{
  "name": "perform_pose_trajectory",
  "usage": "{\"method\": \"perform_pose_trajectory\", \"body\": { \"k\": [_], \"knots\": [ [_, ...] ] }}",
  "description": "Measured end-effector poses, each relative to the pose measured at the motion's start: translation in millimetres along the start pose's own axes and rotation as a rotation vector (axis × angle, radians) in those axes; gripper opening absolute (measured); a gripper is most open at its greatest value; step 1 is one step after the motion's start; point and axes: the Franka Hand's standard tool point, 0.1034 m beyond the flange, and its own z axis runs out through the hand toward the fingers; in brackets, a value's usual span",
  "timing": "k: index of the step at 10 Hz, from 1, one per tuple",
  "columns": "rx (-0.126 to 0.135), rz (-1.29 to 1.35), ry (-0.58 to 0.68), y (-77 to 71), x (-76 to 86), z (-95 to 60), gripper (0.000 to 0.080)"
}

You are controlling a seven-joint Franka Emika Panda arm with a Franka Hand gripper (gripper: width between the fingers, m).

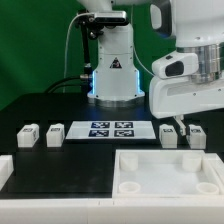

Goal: Assemble one leg

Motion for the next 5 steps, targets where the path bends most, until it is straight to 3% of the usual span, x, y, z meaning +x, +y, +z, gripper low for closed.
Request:
{"method": "perform_pose_trajectory", "body": {
  "k": [2, 5],
  "knots": [
    [-0.006, 0.000, -0.083, 0.8, -6.7, 1.3, 0.0649],
    [-0.026, 0.069, -0.453, -3.1, -22.1, 0.1, 0.0649]
  ]
}}
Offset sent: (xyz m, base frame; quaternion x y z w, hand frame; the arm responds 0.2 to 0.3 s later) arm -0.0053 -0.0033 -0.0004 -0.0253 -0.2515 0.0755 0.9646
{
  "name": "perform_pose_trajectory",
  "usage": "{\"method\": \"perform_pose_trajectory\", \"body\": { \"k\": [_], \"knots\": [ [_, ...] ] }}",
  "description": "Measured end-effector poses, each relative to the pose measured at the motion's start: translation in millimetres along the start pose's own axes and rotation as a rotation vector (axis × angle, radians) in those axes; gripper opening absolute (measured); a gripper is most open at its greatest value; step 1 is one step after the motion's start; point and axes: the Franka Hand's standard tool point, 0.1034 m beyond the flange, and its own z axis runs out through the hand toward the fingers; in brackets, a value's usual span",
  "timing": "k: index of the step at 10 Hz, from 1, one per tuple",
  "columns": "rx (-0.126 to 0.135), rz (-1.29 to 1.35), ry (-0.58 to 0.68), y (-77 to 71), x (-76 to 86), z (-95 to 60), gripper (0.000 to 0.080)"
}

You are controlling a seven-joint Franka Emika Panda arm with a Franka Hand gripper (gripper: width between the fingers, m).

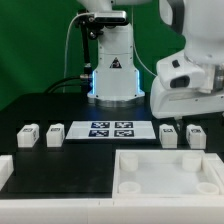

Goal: Assemble one leg

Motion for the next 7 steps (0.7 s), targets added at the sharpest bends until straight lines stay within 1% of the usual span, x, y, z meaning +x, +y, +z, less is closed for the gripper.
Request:
{"method": "perform_pose_trajectory", "body": {
  "k": [1, 3, 4, 5, 6, 7],
  "knots": [
    [-0.004, 0.025, -0.141, -2.9, -2.1, 3.2, 0.0649],
    [-0.012, 0.022, -0.337, -6.8, -6.3, 8.1, 0.0649],
    [-0.007, 0.019, -0.374, -6.7, -1.5, 8.9, 0.0649],
    [-0.005, 0.019, -0.370, -6.9, 0.7, 9.5, 0.0649],
    [-0.005, 0.023, -0.372, -7.3, -0.4, 11.3, 0.0649],
    [0.002, 0.040, -0.377, -8.7, -4.1, 18.4, 0.0649]
  ]
}}
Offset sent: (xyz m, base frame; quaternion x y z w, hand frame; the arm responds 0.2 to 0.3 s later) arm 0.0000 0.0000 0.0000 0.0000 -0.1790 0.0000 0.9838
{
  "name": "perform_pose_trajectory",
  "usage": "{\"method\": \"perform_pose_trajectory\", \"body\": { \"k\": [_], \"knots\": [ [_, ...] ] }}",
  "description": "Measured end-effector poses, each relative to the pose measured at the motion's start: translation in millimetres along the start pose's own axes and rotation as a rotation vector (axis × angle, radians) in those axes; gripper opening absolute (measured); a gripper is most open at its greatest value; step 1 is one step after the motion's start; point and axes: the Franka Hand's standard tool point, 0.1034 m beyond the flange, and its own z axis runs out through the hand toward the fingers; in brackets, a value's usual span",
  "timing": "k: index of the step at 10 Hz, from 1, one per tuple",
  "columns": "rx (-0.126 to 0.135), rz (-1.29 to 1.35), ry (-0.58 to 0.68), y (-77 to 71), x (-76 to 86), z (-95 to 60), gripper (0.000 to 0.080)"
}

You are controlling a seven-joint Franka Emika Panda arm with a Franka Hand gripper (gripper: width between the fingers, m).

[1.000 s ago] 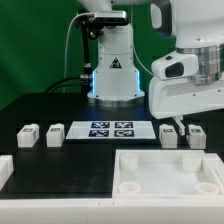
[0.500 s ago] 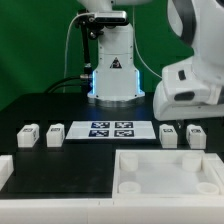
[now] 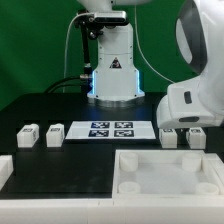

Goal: Assemble one leg

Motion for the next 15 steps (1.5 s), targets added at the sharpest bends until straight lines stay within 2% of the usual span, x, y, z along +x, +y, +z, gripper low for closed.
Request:
{"method": "perform_pose_trajectory", "body": {
  "k": [3, 4, 7, 9, 10, 11, 15],
  "knots": [
    [-0.009, 0.003, 0.012, -4.3, 0.3, 38.6, 0.0649],
    [-0.014, 0.007, 0.003, -5.7, -0.7, 44.8, 0.0649],
    [-0.016, 0.003, 0.001, -6.2, -0.6, 46.1, 0.0649],
    [-0.016, 0.003, 0.001, -6.2, -0.6, 46.1, 0.0406],
    [-0.016, 0.002, 0.001, -6.2, -0.6, 46.1, 0.0406],
    [-0.016, 0.002, 0.001, -6.2, -0.6, 46.1, 0.0288],
    [-0.016, 0.002, 0.001, -6.2, -0.6, 46.1, 0.0288]
  ]
}}
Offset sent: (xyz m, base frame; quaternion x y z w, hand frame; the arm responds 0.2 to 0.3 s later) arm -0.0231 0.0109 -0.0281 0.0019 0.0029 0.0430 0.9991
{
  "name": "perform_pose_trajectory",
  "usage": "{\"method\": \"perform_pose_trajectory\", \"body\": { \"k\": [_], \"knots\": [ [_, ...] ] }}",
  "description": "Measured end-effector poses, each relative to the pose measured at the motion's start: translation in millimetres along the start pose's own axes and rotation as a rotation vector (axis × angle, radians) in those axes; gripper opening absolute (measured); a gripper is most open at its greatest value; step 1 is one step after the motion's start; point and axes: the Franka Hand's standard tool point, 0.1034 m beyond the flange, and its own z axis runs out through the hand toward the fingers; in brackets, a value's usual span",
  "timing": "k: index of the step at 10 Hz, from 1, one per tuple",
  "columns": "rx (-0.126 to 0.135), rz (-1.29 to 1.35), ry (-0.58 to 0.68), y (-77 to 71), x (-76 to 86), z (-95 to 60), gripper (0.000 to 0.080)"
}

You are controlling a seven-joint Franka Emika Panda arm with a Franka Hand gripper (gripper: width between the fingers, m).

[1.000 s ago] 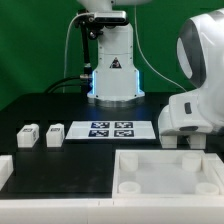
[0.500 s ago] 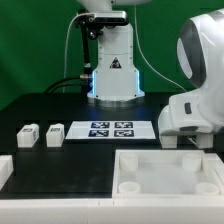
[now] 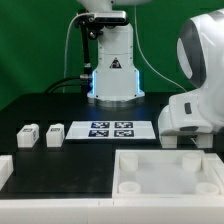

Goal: Assemble one leg

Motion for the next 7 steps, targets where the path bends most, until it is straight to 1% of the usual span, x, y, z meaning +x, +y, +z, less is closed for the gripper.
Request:
{"method": "perform_pose_trajectory", "body": {
  "k": [1, 2, 3, 4, 5, 6, 7],
  "knots": [
    [0.000, 0.000, 0.000, 0.0, 0.0, -0.1, 0.0288],
    [0.000, -0.011, -0.003, 2.0, -1.0, -3.3, 0.0288],
    [0.002, -0.041, 0.002, 12.2, -6.1, -27.4, 0.0289],
    [0.010, -0.052, 0.060, 22.2, -12.6, -57.1, 0.0290],
    [0.012, -0.082, 0.065, 35.6, -25.5, -79.7, 0.0290],
    [0.024, -0.089, 0.083, 49.8, -27.9, -102.8, 0.0290],
    [0.038, -0.086, 0.224, 58.8, -19.3, -127.9, 0.0290]
  ]
}}
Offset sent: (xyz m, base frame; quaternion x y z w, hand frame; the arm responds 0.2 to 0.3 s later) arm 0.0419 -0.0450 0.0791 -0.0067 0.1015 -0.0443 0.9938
